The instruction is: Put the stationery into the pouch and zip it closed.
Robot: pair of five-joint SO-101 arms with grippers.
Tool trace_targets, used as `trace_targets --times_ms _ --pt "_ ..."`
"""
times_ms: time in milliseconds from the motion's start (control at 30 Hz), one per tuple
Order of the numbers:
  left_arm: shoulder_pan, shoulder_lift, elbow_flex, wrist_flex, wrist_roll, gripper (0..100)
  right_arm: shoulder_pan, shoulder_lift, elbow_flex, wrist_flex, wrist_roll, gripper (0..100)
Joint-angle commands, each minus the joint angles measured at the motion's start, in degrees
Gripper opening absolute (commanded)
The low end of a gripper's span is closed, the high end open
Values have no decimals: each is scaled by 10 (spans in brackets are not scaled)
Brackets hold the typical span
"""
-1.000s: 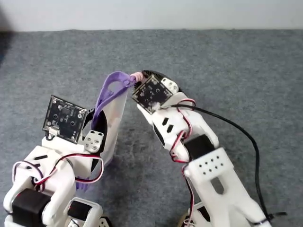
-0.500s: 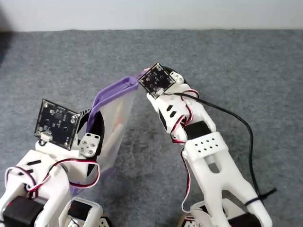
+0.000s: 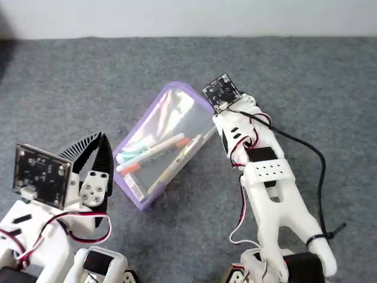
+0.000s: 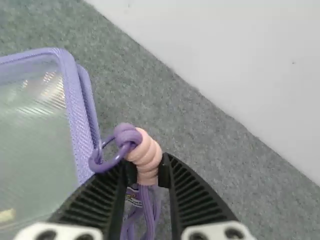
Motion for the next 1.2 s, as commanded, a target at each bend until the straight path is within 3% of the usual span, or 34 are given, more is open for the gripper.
trace_targets --times_ms 0,200,333,500,633,800,1167 --pt "-5 2 -15 0 -1 11 6 -40 12 -1 8 7" --pt "-4 1 -14 0 -1 23 54 -64 62 47 4 7" --pt "-5 0 -3 0 -1 96 90 -105 82 90 2 7" --pt "-55 0 17 -2 22 164 119 -175 88 173 -63 12" --pt "-90 -1 24 0 22 206 121 -238 88 266 -110 40" --pt "-120 -1 26 0 23 246 120 -299 88 341 -163 188" --pt "-203 -1 95 37 23 258 119 -438 88 490 -250 188"
